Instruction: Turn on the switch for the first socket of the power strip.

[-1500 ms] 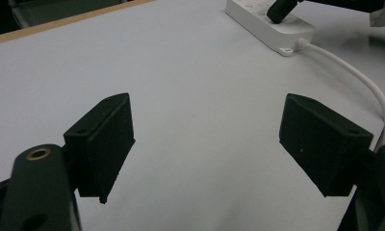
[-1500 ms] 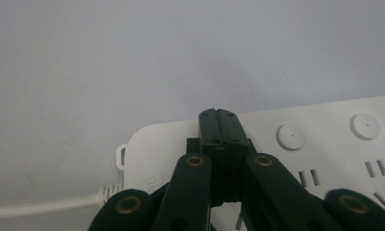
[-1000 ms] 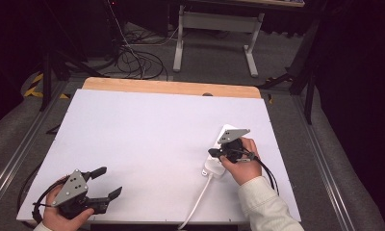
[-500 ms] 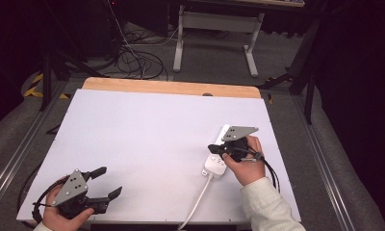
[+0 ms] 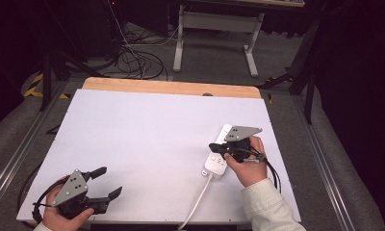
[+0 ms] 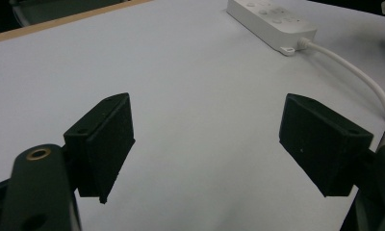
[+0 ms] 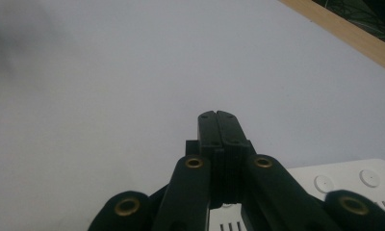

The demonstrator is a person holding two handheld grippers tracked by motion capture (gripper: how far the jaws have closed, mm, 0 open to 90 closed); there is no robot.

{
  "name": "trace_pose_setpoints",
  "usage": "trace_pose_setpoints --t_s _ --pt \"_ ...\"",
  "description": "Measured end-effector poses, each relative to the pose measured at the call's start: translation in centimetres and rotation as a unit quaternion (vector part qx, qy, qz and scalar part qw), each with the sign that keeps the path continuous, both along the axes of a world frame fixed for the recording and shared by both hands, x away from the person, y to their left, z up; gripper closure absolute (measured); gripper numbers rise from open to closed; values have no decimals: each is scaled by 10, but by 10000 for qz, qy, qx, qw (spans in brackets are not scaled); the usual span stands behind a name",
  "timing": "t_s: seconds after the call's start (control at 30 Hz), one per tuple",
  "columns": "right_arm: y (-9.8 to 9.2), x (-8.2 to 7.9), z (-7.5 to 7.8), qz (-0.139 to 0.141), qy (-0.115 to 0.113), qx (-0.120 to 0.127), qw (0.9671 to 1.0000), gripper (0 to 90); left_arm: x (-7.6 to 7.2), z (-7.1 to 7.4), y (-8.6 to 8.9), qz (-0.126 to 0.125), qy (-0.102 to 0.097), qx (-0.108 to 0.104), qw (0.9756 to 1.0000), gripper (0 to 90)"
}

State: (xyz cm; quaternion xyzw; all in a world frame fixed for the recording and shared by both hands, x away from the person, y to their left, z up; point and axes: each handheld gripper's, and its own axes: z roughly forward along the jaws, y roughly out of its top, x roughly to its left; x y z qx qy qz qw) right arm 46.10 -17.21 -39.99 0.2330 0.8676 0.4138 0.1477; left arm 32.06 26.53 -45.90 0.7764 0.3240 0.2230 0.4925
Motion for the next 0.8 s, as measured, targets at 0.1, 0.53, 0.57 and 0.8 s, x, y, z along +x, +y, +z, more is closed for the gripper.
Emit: trace_pose_setpoints --t_s 0.1,0.53,0.57,0.8 --pt "-1 -1 2 8 -47 54 10000 900 0 0 0 1 3 8 10000 201" --pt "-10 -21 18 32 -530 453 9976 412 -1 0 0 -10 24 -13 10000 201" --pt "-11 -23 19 29 -605 441 9972 385 -1 0 0 -4 23 -15 10000 201" --pt "-17 -35 21 166 -458 673 9965 341 -1 0 0 -12 6 -23 10000 199"
